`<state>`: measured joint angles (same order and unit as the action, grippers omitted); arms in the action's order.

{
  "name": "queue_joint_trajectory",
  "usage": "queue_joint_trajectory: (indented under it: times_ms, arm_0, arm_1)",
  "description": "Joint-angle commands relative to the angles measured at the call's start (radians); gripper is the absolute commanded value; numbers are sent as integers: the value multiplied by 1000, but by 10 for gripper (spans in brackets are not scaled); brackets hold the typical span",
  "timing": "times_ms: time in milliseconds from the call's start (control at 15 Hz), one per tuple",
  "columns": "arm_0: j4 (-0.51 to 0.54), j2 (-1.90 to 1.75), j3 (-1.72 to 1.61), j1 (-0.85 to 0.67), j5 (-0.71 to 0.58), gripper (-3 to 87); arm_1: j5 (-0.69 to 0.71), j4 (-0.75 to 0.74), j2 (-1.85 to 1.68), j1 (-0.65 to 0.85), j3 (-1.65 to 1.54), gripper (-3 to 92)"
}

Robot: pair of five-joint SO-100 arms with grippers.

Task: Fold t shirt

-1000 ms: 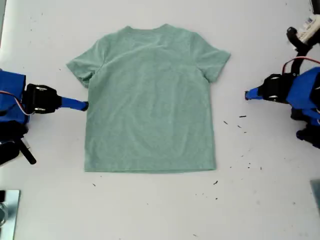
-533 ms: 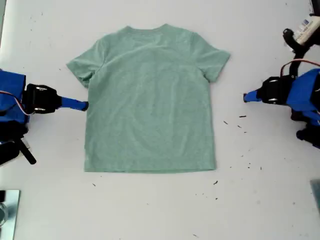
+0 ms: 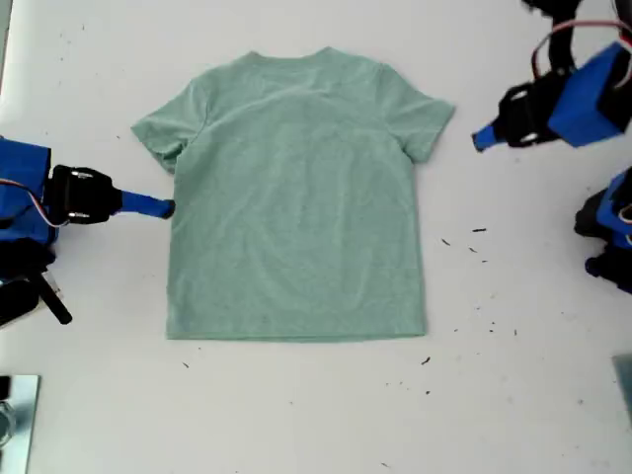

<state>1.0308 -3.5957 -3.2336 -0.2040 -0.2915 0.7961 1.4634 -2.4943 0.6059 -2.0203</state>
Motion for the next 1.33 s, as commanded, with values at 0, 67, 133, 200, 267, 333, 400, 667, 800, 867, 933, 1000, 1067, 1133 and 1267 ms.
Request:
queue_joint_trajectory:
  times_ms: [0, 67, 133, 200, 267, 333, 400, 667, 800, 867, 933, 1000, 1067, 1133, 1267]
  arm_0:
    - [-11, -8, -12, -9, 9, -1]
    - [-11, -8, -12, -5, 9, -1]
    - [-11, -8, -12, -2, 9, -1]
    - [-11, -8, -12, 2, 9, -1]
    - [-11, -8, -12, 3, 11, -1]
    - [-11, -8, -12, 3, 11, -1]
    - [-11, -8, -12, 3, 11, -1]
    - [-11, -8, -12, 5, 9, -1]
    - [-11, -8, -12, 2, 8, -1]
    - [-11, -8, -12, 0, 8, -1]
    - [-11, -8, -14, 0, 8, -1]
    - [-11, -8, -14, 0, 8, -1]
    - [-11, -8, -14, -2, 8, -1]
    - [-11, -8, -14, -3, 8, -1]
    - [-11, -8, -14, -3, 8, -1]
  arm_1:
    - [179, 71, 187, 124, 359, 135]
    - [224, 126, 285, 161, 494, 228]
    - [268, 153, 359, 184, 597, 300]
    - [311, 176, 426, 201, 667, 347]
    - [341, 173, 463, 224, 681, 340]
    - [362, 137, 488, 247, 646, 344]
    - [380, 92, 511, 268, 598, 346]
    - [440, -201, 601, 330, 333, 339]
    - [440, -353, 699, 328, 233, 334]
    - [434, -403, 765, 322, 213, 330]
    - [433, -434, 834, 322, 210, 304]
    - [434, -449, 896, 322, 215, 255]
    - [443, -465, 942, 324, 215, 136]
    - [446, -466, 966, 334, 216, -8]
    - [466, -353, 966, 337, 296, -11]
